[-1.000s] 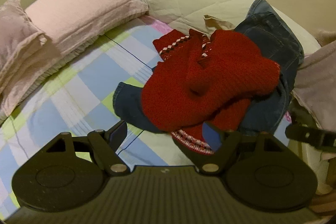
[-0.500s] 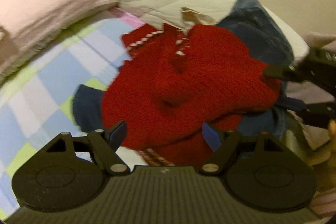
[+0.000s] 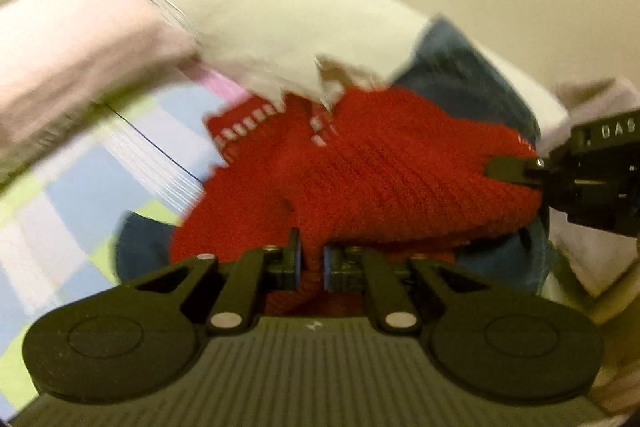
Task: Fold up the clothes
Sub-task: 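Close both grippers on the red sweater and lift it off the pile, then carry the red sweater with both grippers and drop it on the bed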
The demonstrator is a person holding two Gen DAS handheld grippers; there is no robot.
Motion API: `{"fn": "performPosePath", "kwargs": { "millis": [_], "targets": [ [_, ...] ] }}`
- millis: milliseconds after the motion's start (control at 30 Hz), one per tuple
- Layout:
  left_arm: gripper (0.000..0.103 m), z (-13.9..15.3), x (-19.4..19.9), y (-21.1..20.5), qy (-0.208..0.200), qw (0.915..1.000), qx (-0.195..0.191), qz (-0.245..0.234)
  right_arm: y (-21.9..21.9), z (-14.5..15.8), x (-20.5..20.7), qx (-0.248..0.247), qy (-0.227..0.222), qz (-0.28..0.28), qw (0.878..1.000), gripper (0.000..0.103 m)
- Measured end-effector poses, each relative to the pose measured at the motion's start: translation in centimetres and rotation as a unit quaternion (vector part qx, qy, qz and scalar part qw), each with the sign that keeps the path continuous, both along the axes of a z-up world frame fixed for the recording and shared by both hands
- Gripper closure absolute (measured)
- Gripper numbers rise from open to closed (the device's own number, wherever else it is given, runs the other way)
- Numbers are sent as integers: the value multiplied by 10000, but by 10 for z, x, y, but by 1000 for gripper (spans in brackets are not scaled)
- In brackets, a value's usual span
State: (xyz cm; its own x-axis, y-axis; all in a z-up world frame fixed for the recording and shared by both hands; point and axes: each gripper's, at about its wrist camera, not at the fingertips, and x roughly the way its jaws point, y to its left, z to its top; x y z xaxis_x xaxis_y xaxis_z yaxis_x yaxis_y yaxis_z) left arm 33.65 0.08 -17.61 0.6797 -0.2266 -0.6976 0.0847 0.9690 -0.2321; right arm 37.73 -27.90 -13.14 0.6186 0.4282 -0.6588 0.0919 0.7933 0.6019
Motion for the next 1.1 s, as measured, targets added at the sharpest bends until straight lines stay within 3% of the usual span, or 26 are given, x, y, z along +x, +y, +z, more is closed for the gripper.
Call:
{"fn": "performPosePath", "kwargs": {
  "millis": [100, 167, 333, 467, 600, 667, 733, 767, 800, 833, 867, 900, 933, 1000, 1100],
  "targets": [
    [98, 34, -28, 33, -369, 9984, 21, 417, 22, 31, -11, 292, -786, 468, 9954, 98],
    [103, 64, -52, 54, -755, 9945, 119, 710, 51, 63, -20, 115, -1371, 908, 9863, 98],
    [103, 149, -128, 104, -1739, 9745, 347, 1378, 106, 126, -48, 670, -2212, 1657, 9587, 98],
    [103, 216, -214, 132, -2597, 9454, 827, 1790, 147, 181, -94, 1197, -2898, 2203, 9237, 98],
    [103, 283, -304, 154, -3290, 9103, 1216, 2197, 188, 231, -151, 1711, -3450, 2702, 8825, 98],
    [102, 312, -349, 161, -3554, 8932, 1468, 2332, 207, 251, -185, 1973, -3668, 2909, 8614, 98],
    [101, 331, -389, 167, -3622, 8834, 1665, 2462, 221, 260, -215, 2098, -3765, 3002, 8510, 98],
    [98, 332, -403, 172, -3498, 8846, 1708, 2569, 229, 263, -230, 2110, -3772, 3081, 8475, 98],
    [96, 326, -416, 179, -3196, 8922, 1684, 2711, 243, 261, -245, 1976, -3636, 3278, 8493, 98],
    [86, 321, -429, 186, -2891, 8987, 1659, 2850, 257, 257, -258, 1803, -3461, 3489, 8521, 93],
    [77, 315, -442, 194, -2582, 9042, 1632, 2985, 274, 244, -268, 1445, -3105, 3766, 8607, 81],
    [73, 306, -455, 202, -2223, 9096, 1559, 3145, 290, 232, -278, 1083, -2738, 4031, 8665, 47],
    [72, 290, -469, 213, -1767, 9148, 1380, 3359, 305, 217, -288, 723, -2374, 4254, 8703, 28],
    [72, 252, -500, 229, -930, 9139, 1073, 3802, 318, 169, -314, 106, -1836, 4428, 8776, 28],
    [73, 191, -551, 243, 310, 8952, 725, 4385, 316, 114, -346, -432, -1305, 4833, 8646, 28]
  ]
}}
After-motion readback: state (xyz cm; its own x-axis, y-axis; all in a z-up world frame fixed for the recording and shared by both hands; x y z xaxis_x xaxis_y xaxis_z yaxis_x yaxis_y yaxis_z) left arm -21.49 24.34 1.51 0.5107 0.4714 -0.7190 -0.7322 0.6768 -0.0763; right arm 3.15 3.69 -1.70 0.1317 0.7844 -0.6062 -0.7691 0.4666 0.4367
